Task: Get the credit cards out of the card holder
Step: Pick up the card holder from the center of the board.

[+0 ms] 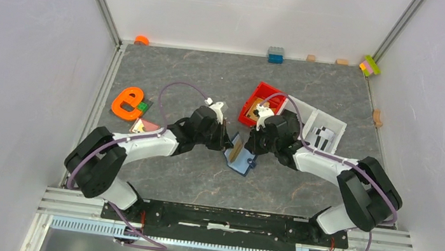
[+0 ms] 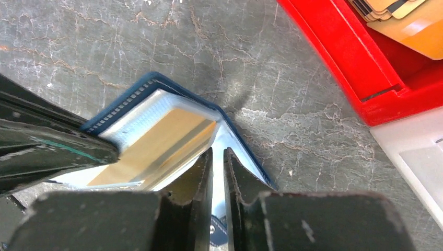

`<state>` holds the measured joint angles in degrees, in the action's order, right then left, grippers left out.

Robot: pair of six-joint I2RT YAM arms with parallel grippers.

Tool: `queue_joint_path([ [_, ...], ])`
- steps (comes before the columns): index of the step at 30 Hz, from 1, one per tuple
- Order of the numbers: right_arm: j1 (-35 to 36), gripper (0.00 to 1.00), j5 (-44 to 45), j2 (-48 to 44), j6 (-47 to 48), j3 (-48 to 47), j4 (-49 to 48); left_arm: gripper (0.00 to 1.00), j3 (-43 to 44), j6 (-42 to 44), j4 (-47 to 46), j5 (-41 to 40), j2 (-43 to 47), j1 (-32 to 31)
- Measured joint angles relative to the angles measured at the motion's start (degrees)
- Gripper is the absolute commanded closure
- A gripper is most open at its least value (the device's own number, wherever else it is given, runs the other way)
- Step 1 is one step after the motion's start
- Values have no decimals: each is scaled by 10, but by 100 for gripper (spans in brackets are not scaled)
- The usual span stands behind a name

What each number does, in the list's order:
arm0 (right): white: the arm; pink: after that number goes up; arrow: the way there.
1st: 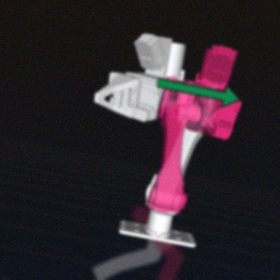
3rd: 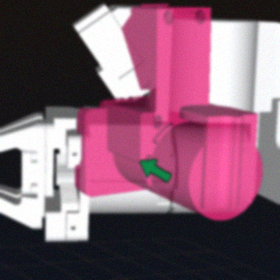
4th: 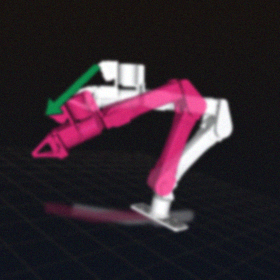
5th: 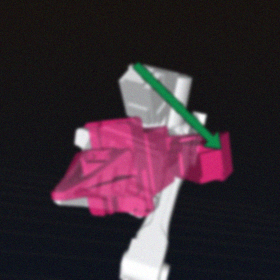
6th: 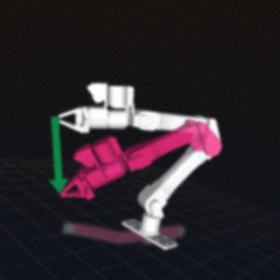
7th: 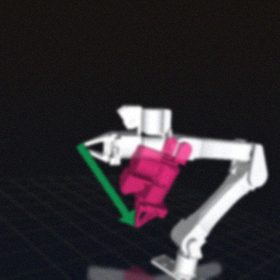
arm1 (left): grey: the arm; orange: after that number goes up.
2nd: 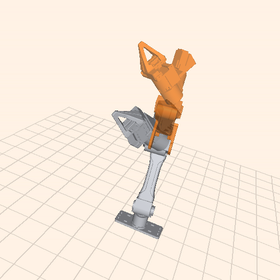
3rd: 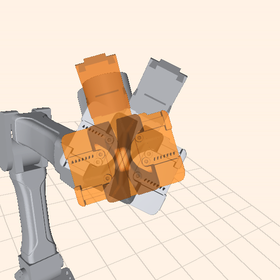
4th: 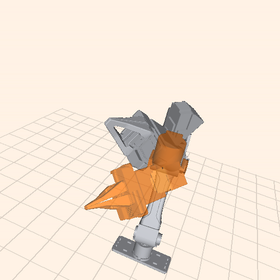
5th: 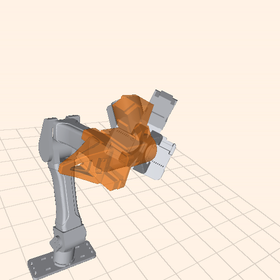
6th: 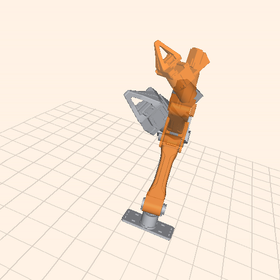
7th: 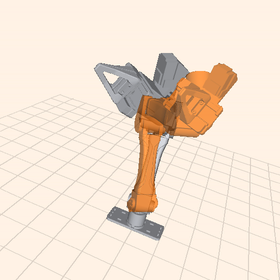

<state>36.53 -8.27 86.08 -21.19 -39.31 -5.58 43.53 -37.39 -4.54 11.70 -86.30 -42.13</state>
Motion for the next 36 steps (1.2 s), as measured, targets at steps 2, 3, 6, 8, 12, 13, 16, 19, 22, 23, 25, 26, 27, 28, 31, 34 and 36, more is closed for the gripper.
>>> queue_joint_path([
  [2, 0, 82, 2, -1, 0, 0, -2, 98, 0, 2, 6, -13, 12, 0],
  [3, 0, 82, 2, 0, 0, 0, 0, 98, -1, 2, 10, -23, 20, 0],
  [6, 0, 81, 1, 3, 0, 0, 0, 98, -4, 4, 17, -44, 40, 0],
  [8, 0, 79, -5, 4, 0, 0, -1, 98, -9, 4, 18, -58, 48, 1],
  [12, 0, 71, -18, 8, -4, 0, -12, 98, -13, 4, 22, -74, 49, 6],
  [13, -1, 69, -19, 8, -7, 2, -15, 98, -14, 4, 23, -76, 49, 7],
  [16, -8, 64, -21, -5, -17, 29, -44, 98, -17, 3, 24, -77, 49, 17],
  [19, -25, 60, -21, -36, -30, 64, -56, 98, -17, 1, 23, -75, 44, 29],
  [22, -38, 57, -22, -59, -38, 83, -73, 98, -17, -1, 23, -70, 34, 38],
  [23, -39, 57, -26, -61, -39, 84, -80, 98, -17, -1, 23, -70, 31, 39],
  [25, -39, 56, -39, -61, -40, 84, -94, 98, -17, -1, 23, -69, 29, 40],
  [26, -38, 54, -49, -61, -40, 84, -99, 98, -17, -2, 22, -69, 28, 41],
  [27, -38, 52, -56, -61, -40, 84, -104, 98, -17, -3, 22, -68, 28, 42],
  [28, -36, 51, -61, -61, -39, 84, -106, 98, -17, -3, 21, -68, 27, 42],
  [31, -31, 51, -70, -61, -34, 84, -107, 96, -17, -5, 15, -65, 21, 44],
  [34, -24, 59, -77, -61, -29, 83, -107, 92, -17, -5, 9, -56, 16, 47],
  [36, -18, 65, -85, -57, -25, 80, -107, 90, -17, -5, 8, -52, 15, 50],
])
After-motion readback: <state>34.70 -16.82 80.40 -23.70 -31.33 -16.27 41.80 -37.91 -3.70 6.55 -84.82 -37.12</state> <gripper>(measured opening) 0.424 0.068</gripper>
